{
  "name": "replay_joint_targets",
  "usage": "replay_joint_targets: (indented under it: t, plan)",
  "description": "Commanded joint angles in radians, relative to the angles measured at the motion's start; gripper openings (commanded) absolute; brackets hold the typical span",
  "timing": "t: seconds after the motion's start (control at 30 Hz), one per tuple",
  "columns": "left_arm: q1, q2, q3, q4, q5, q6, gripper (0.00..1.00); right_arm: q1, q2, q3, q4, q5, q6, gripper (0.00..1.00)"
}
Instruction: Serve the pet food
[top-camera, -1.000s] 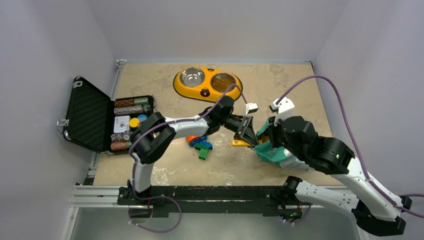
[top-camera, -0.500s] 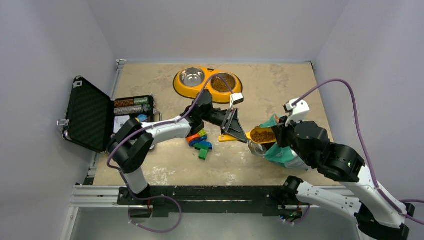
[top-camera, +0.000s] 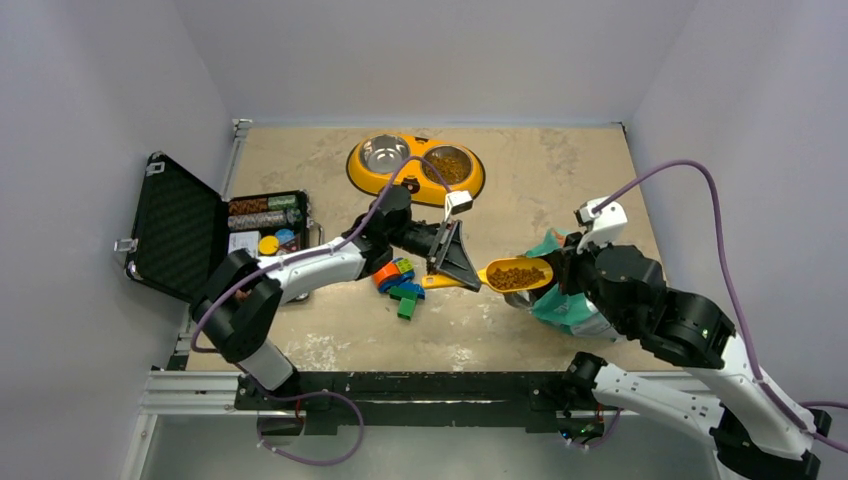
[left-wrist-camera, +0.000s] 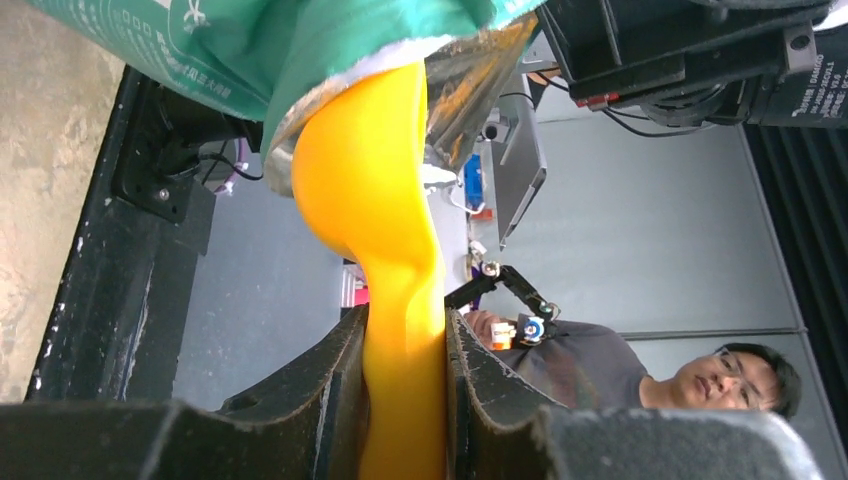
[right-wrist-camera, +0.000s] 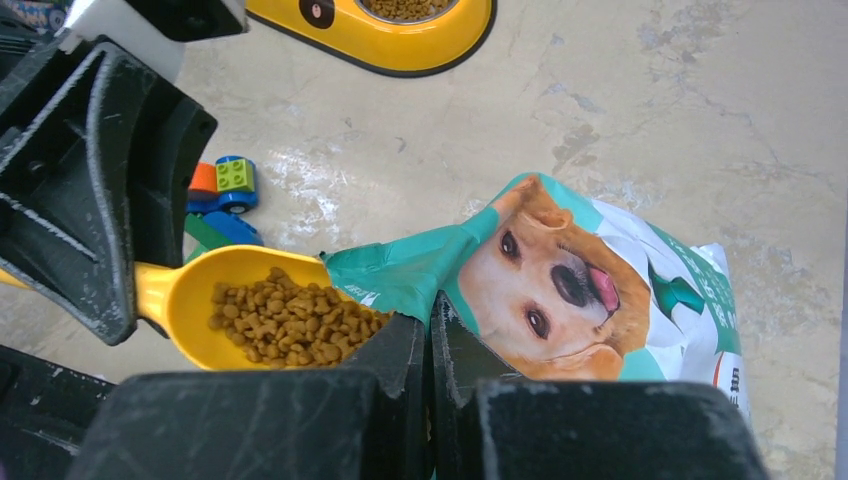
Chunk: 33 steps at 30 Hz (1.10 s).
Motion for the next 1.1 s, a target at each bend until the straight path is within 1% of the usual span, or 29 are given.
replay_joint_targets:
  t: [0.0, 0.07, 0.1, 0.23, 0.33, 0.43, 0.63, 0.8, 0.87, 0.97, 1.07]
  plan:
    - [0.020, -0.133, 0.040, -0.301, -0.042, 0.232, 0.00, 0.009, -0.041, 0.052, 0.102, 0.026, 0.021, 0.00]
    - [0.020, -0.169, 0.069, -0.435, -0.055, 0.326, 0.00, 0.009, -0.034, 0.049, 0.103, 0.015, 0.021, 0.00]
    - [0.020, -0.184, 0.073, -0.458, -0.055, 0.346, 0.00, 0.009, -0.031, 0.050, 0.104, 0.011, 0.022, 0.00]
    - [0.020, -0.229, 0.045, -0.447, -0.035, 0.336, 0.00, 0.009, -0.025, 0.059, 0.111, 0.012, 0.021, 0.00]
    - [0.021, -0.267, 0.014, -0.416, -0.029, 0.309, 0.00, 0.009, -0.030, 0.077, 0.107, 0.016, 0.023, 0.00]
    - [0.028, -0.303, -0.021, -0.322, -0.030, 0.209, 0.00, 0.009, -0.039, 0.090, 0.088, 0.033, 0.032, 0.00]
    - [0.062, -0.351, -0.012, -0.212, -0.056, 0.089, 0.00, 0.009, -0.069, 0.085, 0.047, 0.054, 0.060, 0.00]
    - [0.104, -0.326, 0.065, -0.205, -0.075, 0.072, 0.00, 0.010, -0.079, 0.079, 0.021, 0.040, 0.082, 0.00]
    - [0.138, -0.303, 0.094, -0.204, -0.095, 0.067, 0.00, 0.009, -0.076, 0.087, 0.010, 0.038, 0.083, 0.00]
    - [0.197, -0.248, 0.128, -0.172, -0.142, 0.026, 0.00, 0.009, -0.074, 0.099, 0.001, 0.040, 0.085, 0.00]
    - [0.257, -0.159, 0.190, -0.221, -0.188, 0.033, 0.00, 0.009, -0.071, 0.109, -0.004, 0.039, 0.085, 0.00]
